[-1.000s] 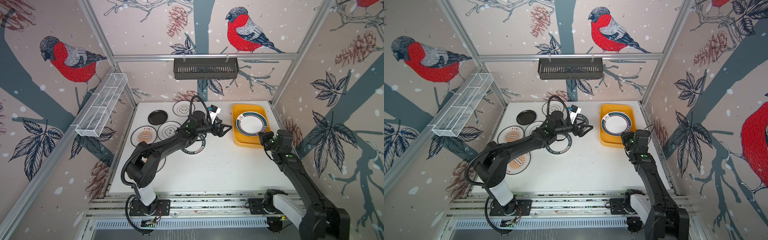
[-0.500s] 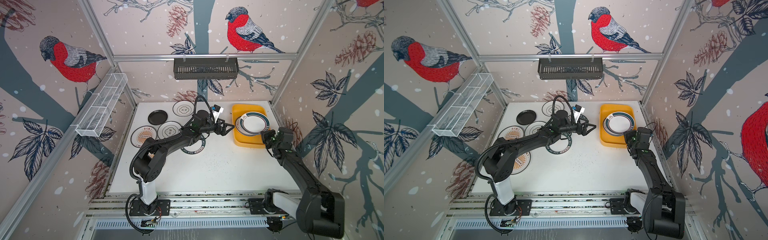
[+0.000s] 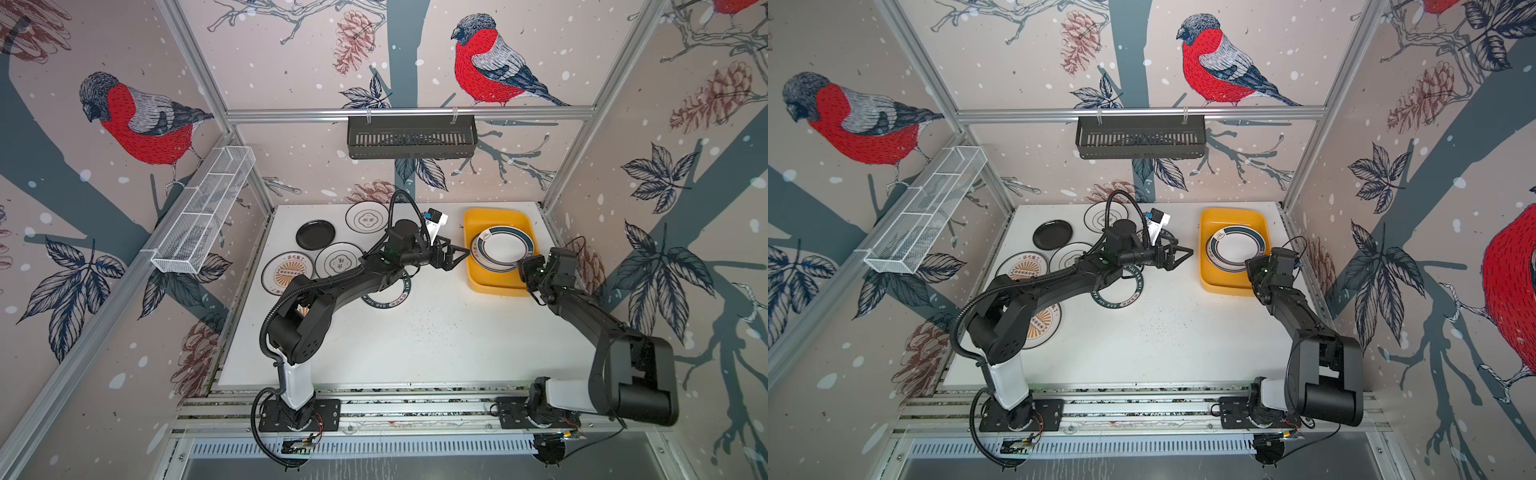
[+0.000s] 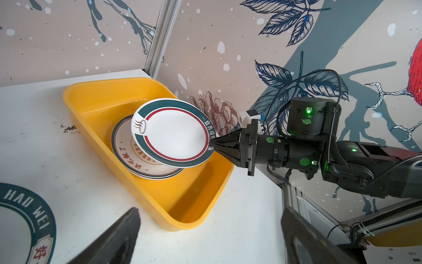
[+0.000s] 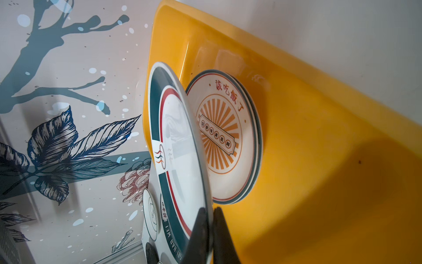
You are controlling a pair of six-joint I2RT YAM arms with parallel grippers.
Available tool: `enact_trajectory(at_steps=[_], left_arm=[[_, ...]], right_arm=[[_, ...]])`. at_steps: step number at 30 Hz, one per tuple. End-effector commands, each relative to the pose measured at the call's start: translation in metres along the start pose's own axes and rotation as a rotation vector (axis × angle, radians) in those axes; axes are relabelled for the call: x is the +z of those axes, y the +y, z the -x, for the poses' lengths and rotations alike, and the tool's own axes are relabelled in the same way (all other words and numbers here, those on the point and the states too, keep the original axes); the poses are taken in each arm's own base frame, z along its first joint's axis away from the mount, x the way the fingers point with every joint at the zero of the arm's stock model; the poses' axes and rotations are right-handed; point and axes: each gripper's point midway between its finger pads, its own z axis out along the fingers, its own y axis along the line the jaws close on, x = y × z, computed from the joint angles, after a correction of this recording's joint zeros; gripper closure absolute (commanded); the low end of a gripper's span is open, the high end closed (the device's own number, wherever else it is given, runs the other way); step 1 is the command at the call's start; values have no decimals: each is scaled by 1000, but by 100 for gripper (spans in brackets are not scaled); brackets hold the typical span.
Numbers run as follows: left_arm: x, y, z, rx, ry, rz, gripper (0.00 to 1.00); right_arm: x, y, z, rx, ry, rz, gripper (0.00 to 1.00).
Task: Place the plates into the plastic bin on the countertop
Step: 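Lower the red-ringed plate with the right gripper onto the stacked plates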
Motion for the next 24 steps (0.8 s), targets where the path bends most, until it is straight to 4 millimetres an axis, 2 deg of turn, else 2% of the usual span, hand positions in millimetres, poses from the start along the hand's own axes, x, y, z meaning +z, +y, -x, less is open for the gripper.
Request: enact_trajectory(at_steps=[1,15,24], left_arm=[[-1,-3,7,31,-16,-4,4],[-8,8,6,36,-1,43,3],[-14,18,6,24,-4,68,4]], right_arm=[[5,16,10,-9,-33,60,100],[37,9,4,-20,14,34,99],[45,2,3,-16,9,11,99]])
